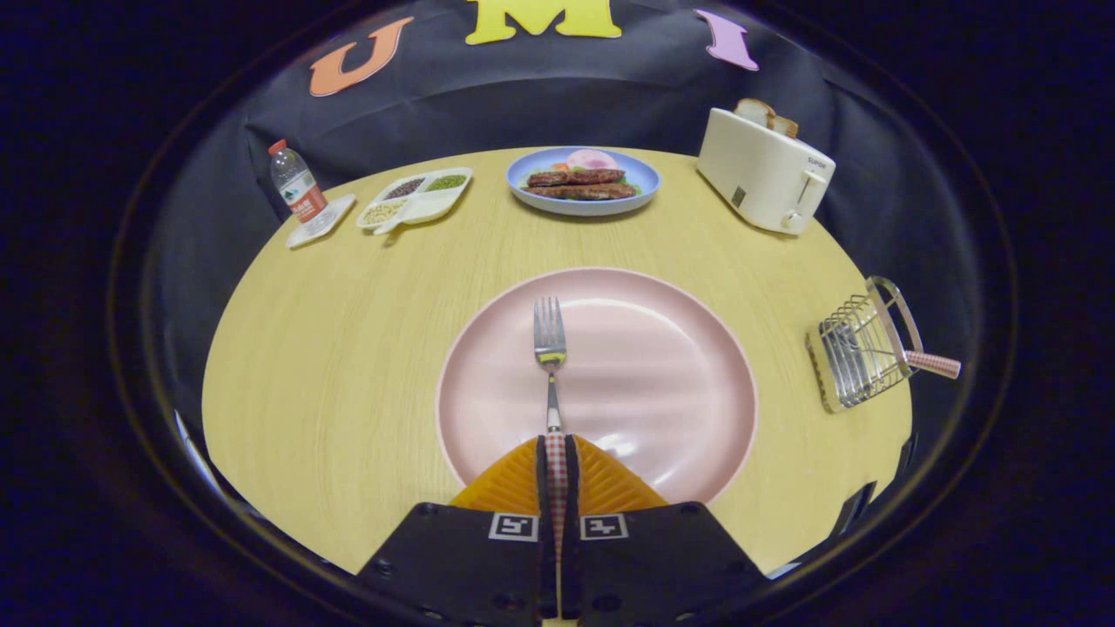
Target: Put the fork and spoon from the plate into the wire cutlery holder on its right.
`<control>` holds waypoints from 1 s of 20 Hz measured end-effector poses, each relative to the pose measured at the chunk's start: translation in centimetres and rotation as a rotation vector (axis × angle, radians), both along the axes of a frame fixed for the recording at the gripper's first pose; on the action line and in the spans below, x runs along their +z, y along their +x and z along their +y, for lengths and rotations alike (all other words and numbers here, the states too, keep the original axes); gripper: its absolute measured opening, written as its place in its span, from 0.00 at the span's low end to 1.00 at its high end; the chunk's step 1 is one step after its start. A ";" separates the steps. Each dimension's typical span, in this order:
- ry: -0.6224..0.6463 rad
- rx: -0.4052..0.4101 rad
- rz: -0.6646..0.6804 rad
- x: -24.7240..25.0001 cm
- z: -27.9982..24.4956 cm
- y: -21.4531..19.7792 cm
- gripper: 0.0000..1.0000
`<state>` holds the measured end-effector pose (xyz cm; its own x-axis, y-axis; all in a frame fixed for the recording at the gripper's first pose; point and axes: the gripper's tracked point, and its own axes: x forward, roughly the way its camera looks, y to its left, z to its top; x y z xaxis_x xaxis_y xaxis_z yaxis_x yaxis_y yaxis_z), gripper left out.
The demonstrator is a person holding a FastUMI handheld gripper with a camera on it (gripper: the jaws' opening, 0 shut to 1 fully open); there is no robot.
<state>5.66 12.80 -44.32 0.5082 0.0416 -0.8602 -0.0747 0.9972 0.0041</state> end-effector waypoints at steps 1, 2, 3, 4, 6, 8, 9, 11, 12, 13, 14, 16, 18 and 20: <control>0.005 0.009 0.001 0.6 0.0 -0.7 0.03; 0.009 0.015 -0.003 1.3 -0.1 -1.0 0.03; 0.013 0.023 -0.007 2.0 -0.3 -1.5 0.03; 0.019 0.031 -0.008 2.9 -0.6 -2.1 0.03; 0.034 0.043 -0.011 4.4 -1.4 -3.1 0.02; 0.033 0.059 -0.002 5.7 -2.7 -4.0 0.03; 0.035 0.068 -0.003 6.5 -3.4 -4.3 0.03; 0.037 0.074 -0.020 8.3 -5.4 -4.5 0.03; 0.038 0.070 -0.028 9.2 -6.6 -4.6 0.03; 0.039 0.062 -0.033 9.9 -7.9 -4.6 0.03; 0.040 0.053 -0.030 10.5 -9.2 -4.7 0.03; 0.043 0.037 -0.033 11.7 -12.2 -4.6 0.03; 0.026 0.007 -0.039 12.6 -15.6 -4.1 0.03; 0.009 -0.019 -0.046 13.5 -18.9 -3.5 0.03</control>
